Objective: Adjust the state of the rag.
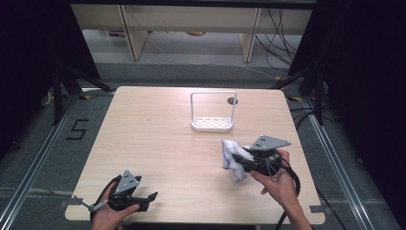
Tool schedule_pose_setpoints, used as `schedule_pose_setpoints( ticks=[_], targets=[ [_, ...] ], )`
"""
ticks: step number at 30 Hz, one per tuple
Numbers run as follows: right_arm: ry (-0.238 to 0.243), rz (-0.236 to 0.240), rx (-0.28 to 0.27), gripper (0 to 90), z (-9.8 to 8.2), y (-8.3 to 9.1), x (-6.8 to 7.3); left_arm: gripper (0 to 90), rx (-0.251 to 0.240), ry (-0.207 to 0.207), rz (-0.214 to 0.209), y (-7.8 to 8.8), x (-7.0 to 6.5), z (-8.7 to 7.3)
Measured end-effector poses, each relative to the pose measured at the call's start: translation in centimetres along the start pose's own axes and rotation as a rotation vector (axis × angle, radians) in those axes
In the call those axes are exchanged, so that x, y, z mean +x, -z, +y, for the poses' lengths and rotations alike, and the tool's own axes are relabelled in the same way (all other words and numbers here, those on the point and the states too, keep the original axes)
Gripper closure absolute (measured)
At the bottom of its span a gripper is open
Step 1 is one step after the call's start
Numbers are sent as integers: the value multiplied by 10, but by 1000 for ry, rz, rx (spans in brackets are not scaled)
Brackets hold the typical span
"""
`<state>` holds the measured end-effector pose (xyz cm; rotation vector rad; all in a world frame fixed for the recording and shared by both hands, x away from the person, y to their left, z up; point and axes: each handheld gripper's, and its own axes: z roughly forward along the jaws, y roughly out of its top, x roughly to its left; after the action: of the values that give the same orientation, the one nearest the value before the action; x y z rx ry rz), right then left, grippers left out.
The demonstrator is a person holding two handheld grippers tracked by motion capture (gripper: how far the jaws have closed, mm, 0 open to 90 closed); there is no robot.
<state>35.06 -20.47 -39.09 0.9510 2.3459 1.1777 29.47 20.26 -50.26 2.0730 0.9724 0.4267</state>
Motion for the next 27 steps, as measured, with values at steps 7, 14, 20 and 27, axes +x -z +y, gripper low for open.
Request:
schedule_pose_setpoints(
  ticks=[7,14,20,27],
  targets=[
    [-4,126,6,653,21,-44,19,168,-25,12,-5,0,0,0],
    [-26,210,80,646,19,-96,35,163,-21,-8,-20,0,-1,0],
    [-68,184,219,584,-11,-122,15,161,-15,-22,-26,-2,-3,0],
    [-59,56,199,384,-6,-104,9,159,-13,-24,-31,-3,-5,1]
  ],
)
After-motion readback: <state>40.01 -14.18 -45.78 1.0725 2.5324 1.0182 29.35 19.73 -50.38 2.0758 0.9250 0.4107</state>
